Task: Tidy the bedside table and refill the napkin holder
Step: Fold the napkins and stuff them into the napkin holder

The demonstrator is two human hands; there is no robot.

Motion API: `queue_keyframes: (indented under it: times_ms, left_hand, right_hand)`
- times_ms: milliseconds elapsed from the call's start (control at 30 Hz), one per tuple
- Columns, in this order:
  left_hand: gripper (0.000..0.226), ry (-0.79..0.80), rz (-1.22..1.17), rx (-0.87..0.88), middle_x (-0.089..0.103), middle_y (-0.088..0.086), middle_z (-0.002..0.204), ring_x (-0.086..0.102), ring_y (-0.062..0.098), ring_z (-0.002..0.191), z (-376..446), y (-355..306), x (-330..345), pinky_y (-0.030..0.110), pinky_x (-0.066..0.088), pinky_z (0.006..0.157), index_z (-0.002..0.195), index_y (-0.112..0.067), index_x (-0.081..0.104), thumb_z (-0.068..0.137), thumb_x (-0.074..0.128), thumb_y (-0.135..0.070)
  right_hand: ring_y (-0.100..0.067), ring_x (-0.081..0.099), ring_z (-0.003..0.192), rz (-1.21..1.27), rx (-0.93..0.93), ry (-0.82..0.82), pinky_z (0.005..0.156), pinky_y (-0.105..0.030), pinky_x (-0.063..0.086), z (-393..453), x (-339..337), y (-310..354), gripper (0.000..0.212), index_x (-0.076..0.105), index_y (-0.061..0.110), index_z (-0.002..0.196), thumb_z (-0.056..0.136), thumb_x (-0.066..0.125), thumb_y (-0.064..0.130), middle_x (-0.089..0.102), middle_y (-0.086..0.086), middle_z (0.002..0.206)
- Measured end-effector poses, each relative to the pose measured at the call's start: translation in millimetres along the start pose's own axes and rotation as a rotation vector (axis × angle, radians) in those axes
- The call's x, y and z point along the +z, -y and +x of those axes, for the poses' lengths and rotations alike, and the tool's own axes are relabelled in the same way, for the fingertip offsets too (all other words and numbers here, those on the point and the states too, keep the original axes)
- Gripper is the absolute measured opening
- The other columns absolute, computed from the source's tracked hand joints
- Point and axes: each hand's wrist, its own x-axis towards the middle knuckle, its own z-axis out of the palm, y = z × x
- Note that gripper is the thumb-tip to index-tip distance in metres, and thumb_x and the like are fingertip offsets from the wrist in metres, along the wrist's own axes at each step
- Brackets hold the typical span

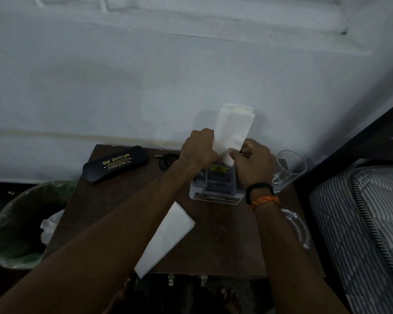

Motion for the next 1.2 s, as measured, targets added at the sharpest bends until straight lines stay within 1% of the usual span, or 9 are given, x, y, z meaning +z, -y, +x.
queue_keyframes:
  times_ms: [133,300,400,567,667,767,967,1033,1200]
  left_hand:
    - [0.063,0.091,-0.052,-0.034,0.066,0.012,0.11,0.066,0.03,0.096,0,-2,-9,0.042,0.061,0.076,0.115,-0.003,0.061,0.061,0.089,-0.022]
    - [0.042,0.103,-0.086,0.005,0.071,0.003,0.1,0.066,0.02,0.087,4,-3,-28,0.017,0.044,0.057,0.106,-0.009,0.07,0.067,0.085,-0.019]
    - [0.035,0.065,-0.093,0.039,0.065,0.0,0.088,0.062,0.017,0.077,1,-3,-33,0.014,0.038,0.054,0.102,-0.007,0.072,0.07,0.085,-0.015]
    - [0.027,0.043,-0.07,0.106,0.065,0.001,0.08,0.059,0.015,0.071,-7,1,-28,0.012,0.036,0.053,0.091,-0.006,0.073,0.068,0.085,-0.013]
    - [0.027,0.021,-0.061,0.12,0.065,0.002,0.081,0.058,0.016,0.073,-10,3,-25,0.013,0.036,0.054,0.091,-0.006,0.072,0.068,0.084,-0.013]
    - [0.03,0.024,-0.035,0.131,0.062,0.001,0.081,0.058,0.018,0.074,-10,4,-24,0.015,0.036,0.055,0.095,-0.005,0.071,0.069,0.084,-0.015]
    - [0.04,0.023,0.024,0.142,0.073,0.012,0.1,0.068,0.028,0.087,-9,6,-22,0.04,0.058,0.076,0.105,-0.005,0.07,0.069,0.083,-0.019]
    - [0.043,0.03,0.04,0.129,0.073,0.013,0.102,0.068,0.029,0.089,-8,7,-21,0.043,0.059,0.078,0.107,-0.005,0.069,0.069,0.083,-0.02]
    - [0.046,0.071,0.059,0.136,0.072,0.013,0.107,0.068,0.029,0.093,-9,8,-19,0.043,0.058,0.082,0.114,-0.004,0.066,0.072,0.081,-0.018]
  right_hand:
    - [-0.027,0.064,0.067,-0.05,-0.038,-0.012,0.06,-0.036,0.052,0,2,-5,0.028,0.063,0.001,0.07,0.079,0.074,0.025,0.067,-0.012,0.067]
    - [-0.026,0.064,0.067,-0.067,-0.02,0.025,0.062,-0.035,0.052,1,-1,-5,0.024,0.065,0.002,0.071,0.076,0.075,0.024,0.068,-0.013,0.068]
    - [-0.024,0.064,0.068,-0.058,0.005,0.052,0.063,-0.033,0.053,0,-4,-1,0.01,0.07,0.007,0.075,0.073,0.072,0.017,0.071,-0.009,0.071]
    - [-0.024,0.061,0.064,-0.092,0.001,0.113,0.057,-0.035,0.051,-1,-4,-3,0.011,0.064,0.005,0.067,0.069,0.069,0.015,0.066,-0.009,0.064]
    - [-0.024,0.062,0.064,-0.108,-0.015,0.141,0.058,-0.035,0.052,-1,-3,-3,0.012,0.065,0.006,0.069,0.07,0.071,0.015,0.066,-0.008,0.065]
    - [-0.021,0.06,0.065,-0.126,-0.015,0.17,0.057,-0.026,0.042,-1,-4,-3,0.013,0.068,0.006,0.073,0.073,0.074,0.017,0.066,-0.005,0.067]
    - [-0.012,0.064,0.074,0.037,0.049,0.107,0.06,-0.021,0.048,1,-7,2,0.019,0.072,0.018,0.087,0.076,0.075,0.033,0.071,0.005,0.082]
    - [-0.011,0.066,0.077,0.144,0.066,0.072,0.07,-0.027,0.054,2,-9,6,0.024,0.073,0.02,0.097,0.078,0.076,0.036,0.073,0.006,0.09]
    - [-0.021,0.069,0.077,0.116,0.022,0.059,0.075,-0.044,0.058,0,-8,3,0.018,0.076,0.013,0.09,0.079,0.077,0.026,0.075,-0.006,0.083]
